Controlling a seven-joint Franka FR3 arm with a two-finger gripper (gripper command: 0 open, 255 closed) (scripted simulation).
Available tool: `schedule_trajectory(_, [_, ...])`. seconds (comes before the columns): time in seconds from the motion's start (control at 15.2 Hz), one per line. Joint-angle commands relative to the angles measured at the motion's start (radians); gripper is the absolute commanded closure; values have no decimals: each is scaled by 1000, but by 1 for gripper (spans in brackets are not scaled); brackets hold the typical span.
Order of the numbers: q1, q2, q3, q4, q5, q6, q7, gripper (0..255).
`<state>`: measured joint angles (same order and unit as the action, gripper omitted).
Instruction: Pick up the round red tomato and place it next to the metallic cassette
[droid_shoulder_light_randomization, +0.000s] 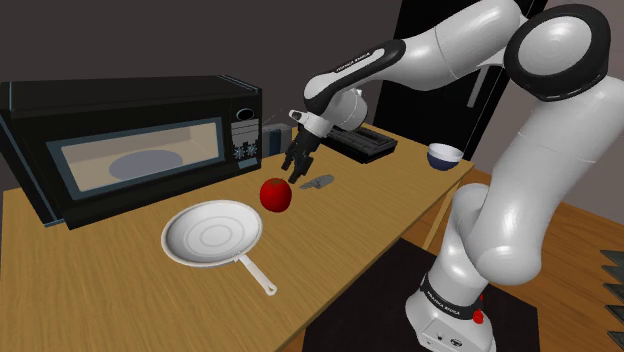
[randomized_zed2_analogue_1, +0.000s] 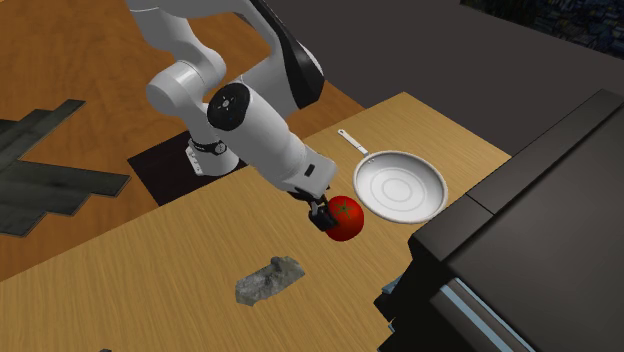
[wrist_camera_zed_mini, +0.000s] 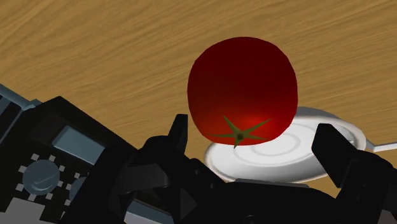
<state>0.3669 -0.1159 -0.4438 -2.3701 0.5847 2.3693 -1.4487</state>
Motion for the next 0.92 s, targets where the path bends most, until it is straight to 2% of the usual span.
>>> schedule_trajectory(0.0, [8,21,3,0,24,18,-14,0])
schedule_trajectory(0.46, [8,21,3,0,24,18,-14,0])
schedule_trajectory(0.53, [8,21,3,0,24,18,-14,255])
schedule_trajectory(0.86, [8,21,3,0,24,17,-14,255])
